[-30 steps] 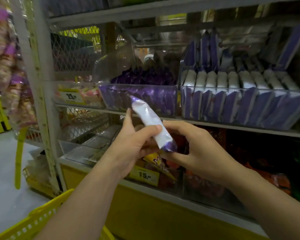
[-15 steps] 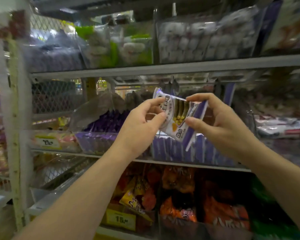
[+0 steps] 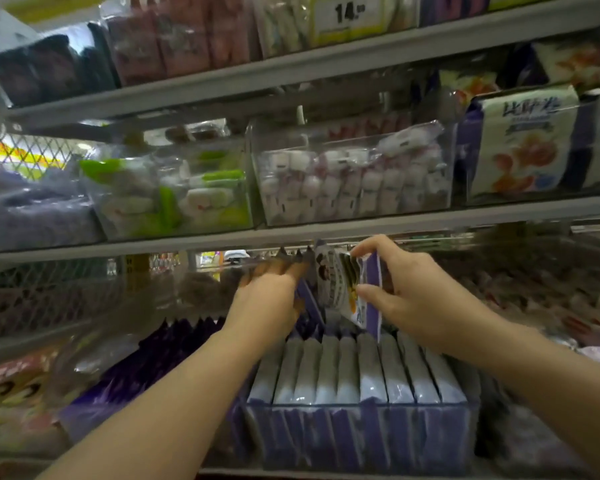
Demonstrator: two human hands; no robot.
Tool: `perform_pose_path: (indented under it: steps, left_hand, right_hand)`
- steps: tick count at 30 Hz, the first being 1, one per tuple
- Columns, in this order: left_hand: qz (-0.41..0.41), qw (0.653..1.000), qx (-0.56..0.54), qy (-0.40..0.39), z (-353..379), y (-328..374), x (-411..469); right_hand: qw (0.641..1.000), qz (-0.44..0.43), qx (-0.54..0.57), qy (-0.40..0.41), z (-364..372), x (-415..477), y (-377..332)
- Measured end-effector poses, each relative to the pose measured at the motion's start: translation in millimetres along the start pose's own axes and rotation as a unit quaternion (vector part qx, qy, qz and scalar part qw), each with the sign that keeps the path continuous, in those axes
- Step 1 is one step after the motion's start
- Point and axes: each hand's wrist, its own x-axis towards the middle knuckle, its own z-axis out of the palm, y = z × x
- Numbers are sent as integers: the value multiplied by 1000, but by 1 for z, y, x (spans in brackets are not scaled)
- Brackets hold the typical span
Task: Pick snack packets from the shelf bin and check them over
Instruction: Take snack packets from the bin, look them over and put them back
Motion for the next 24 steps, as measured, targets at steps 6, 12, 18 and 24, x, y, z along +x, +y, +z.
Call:
perform_pose_path:
  steps: [6, 12, 18, 24]
  left_hand:
    - [-12, 995, 68, -77, 25, -1, 36]
    - [-8, 1000, 9, -15, 37, -4, 45]
    - [44, 998, -4, 41, 33, -3, 48]
    - [-5, 995, -54, 79, 34, -8, 46]
  right_hand:
    - [1000, 0, -18, 13, 12, 13, 12]
    - [997, -18, -48, 54, 21, 17, 16]
    - [996, -23, -73, 56, 29, 29, 26]
    - [997, 20, 5, 73, 44, 44, 30]
